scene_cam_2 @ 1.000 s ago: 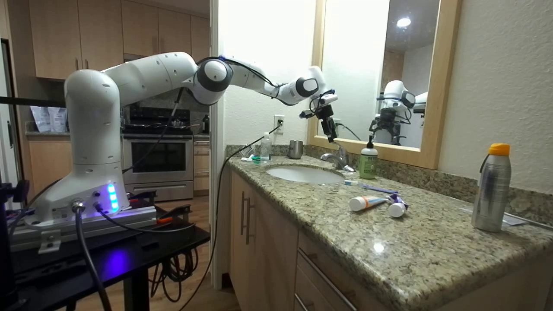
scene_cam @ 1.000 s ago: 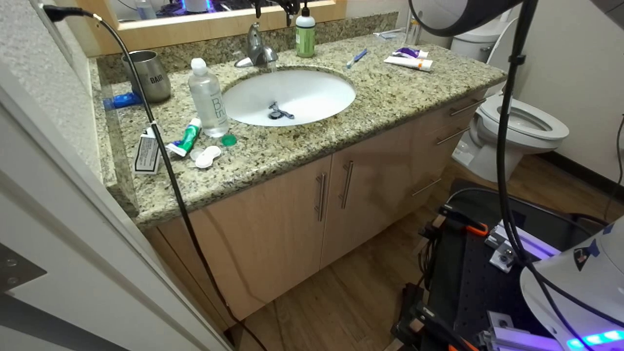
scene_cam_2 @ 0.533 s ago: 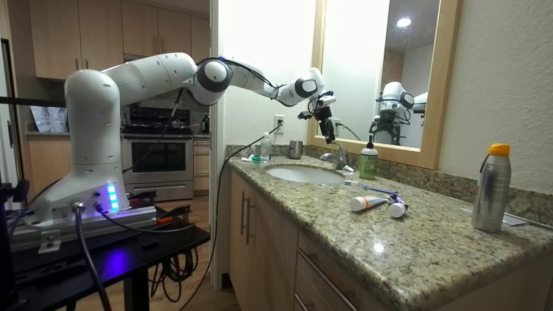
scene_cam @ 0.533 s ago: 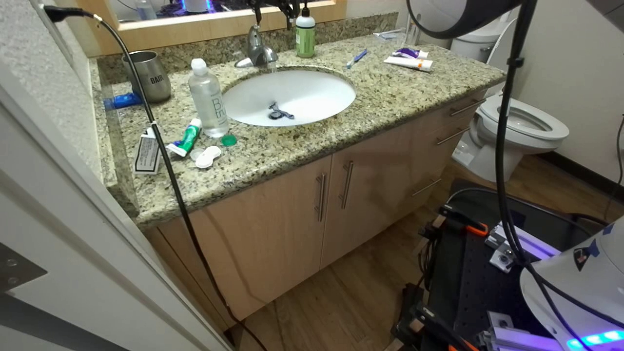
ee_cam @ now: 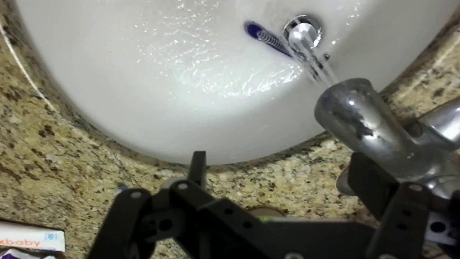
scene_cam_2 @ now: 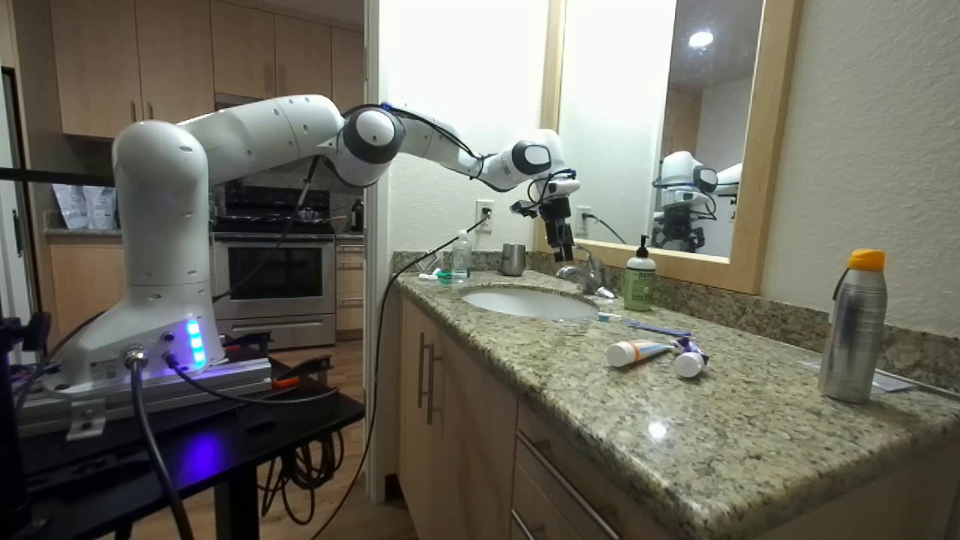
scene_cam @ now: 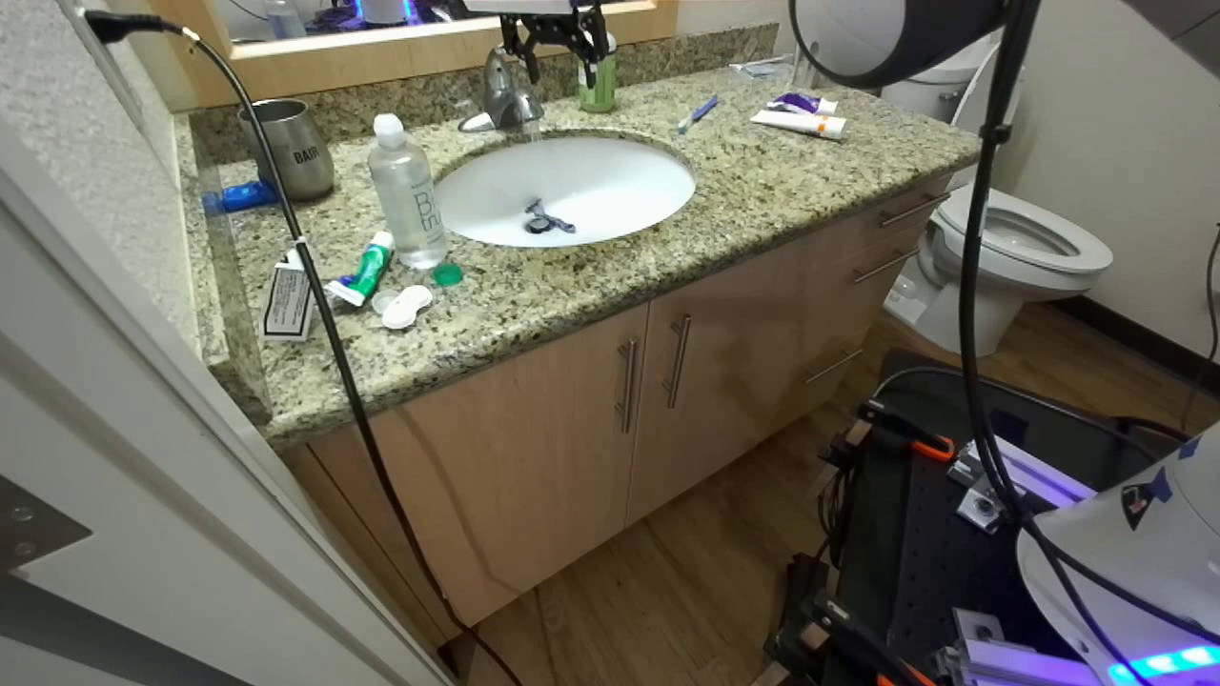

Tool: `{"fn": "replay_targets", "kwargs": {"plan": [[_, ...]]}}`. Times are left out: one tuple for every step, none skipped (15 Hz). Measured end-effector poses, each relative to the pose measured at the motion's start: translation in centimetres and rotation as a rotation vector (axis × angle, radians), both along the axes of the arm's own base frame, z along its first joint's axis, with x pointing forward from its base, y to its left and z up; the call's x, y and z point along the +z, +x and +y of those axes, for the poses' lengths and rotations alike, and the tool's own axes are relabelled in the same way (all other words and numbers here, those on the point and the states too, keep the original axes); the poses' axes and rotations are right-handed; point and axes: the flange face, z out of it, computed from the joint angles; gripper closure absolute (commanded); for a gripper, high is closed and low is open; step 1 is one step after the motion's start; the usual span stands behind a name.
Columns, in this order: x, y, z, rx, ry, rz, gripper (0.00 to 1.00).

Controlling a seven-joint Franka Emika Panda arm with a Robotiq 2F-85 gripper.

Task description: Push the faucet handle downwards

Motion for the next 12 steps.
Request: {"fn": "replay_targets", "kwargs": {"plan": [[0.4, 0.5, 0.2, -0.001, -0.013, -0.036, 0.0], [1.2, 1.0, 0.5, 0.0, -0.028, -0.079, 0.0], [2.4, 1.5, 0.8, 0.01, -0.048, -0.133, 0.0], [3.5, 1.9, 1.0, 0.02, -0.064, -0.174, 0.0], [4.3, 2.2, 1.0, 0.025, -0.076, -0.202, 0.0], [5.2, 2.4, 1.1, 0.028, -0.089, -0.231, 0.0], [6.0, 2.6, 1.3, 0.033, -0.099, -0.258, 0.0], [6.5, 2.7, 1.5, 0.038, -0.103, -0.271, 0.0], [6.9, 2.7, 1.7, 0.038, -0.107, -0.27, 0.0], [7.0, 2.7, 1.9, 0.032, -0.111, -0.261, 0.0], [7.0, 2.5, 1.9, 0.019, -0.114, -0.244, 0.0], [6.7, 2.3, 1.9, 0.0, -0.113, -0.216, 0.0]]}}
